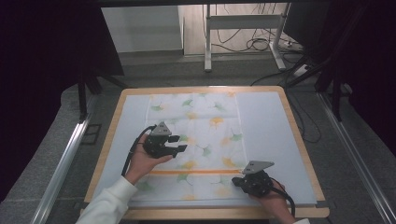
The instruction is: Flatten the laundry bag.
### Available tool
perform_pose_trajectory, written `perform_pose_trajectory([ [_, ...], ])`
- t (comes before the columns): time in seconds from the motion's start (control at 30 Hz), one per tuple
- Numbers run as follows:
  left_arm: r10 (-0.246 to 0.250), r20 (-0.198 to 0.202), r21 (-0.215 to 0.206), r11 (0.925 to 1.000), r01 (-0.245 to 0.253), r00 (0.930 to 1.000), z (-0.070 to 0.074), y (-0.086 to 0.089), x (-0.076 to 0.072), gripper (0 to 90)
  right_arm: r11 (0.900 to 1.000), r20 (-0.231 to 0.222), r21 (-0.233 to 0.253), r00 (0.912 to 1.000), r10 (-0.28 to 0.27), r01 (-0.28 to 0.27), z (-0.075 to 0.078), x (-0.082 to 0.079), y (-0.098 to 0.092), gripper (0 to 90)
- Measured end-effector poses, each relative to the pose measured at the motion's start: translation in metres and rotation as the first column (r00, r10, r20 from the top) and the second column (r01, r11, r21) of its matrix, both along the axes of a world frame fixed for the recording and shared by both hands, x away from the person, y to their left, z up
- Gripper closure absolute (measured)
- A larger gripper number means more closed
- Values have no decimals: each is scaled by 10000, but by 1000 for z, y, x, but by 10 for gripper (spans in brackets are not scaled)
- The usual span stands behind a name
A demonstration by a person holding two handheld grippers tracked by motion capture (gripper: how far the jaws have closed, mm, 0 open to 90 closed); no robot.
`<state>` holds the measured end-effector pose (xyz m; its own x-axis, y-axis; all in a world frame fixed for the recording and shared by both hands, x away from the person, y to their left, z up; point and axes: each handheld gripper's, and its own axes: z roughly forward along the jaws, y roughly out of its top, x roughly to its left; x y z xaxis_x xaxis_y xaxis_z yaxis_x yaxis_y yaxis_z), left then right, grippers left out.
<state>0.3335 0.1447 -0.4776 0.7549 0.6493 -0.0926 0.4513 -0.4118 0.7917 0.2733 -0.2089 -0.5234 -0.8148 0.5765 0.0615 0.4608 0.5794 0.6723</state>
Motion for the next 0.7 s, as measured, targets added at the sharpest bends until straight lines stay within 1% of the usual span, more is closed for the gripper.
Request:
perform_pose_trajectory([
  [0.03, 49, -4, 14, 10000, -49, 10000, -3, 0, -2, 463, 10000, 22, -3, 10000, 15, -15, 0, 0, 0, 875],
  [0.1, 136, -12, 283, 9995, -135, 9999, -7, 2, -5, 446, 10000, -4, 6, 10000, 7, -7, 0, 0, 0, 875],
  [0.2, 283, -88, -4, 9996, -283, 9996, -9, 7, -11, 426, 10000, 1, -33, 10000, 22, -22, 0, 0, 0, 874],
  [0.27, 375, -104, -104, 9992, -376, 9992, -10, 8, -16, 433, 9999, -3, -75, 10000, 75, -75, 1, 0, 1, 874],
  [0.3, 383, -132, -228, 9990, -386, 9992, -10, 8, -19, 434, 9999, -27, -64, 10000, 80, -80, 1, 1, 1, 874],
  [0.43, 307, -92, -424, 9986, -311, 9995, -9, 4, -31, 427, 10000, -68, -36, 9999, 84, -84, 0, 3, 1, 874],
  [0.53, 210, -67, -334, 9992, -212, 9998, -8, -3, -39, 421, 10000, -184, 39, 9998, 84, -83, 0, 4, 1, 875],
  [0.6, 118, -15, -155, 9998, -118, 9999, -8, -8, -42, 410, 10000, -198, 63, 9998, 40, -38, 0, 4, 1, 875],
  [0.7, -81, -52, -42, 10000, 81, 10000, -8, -16, -46, 400, 10000, -98, -16, 10000, 13, -13, 1, 3, 1, 875],
])
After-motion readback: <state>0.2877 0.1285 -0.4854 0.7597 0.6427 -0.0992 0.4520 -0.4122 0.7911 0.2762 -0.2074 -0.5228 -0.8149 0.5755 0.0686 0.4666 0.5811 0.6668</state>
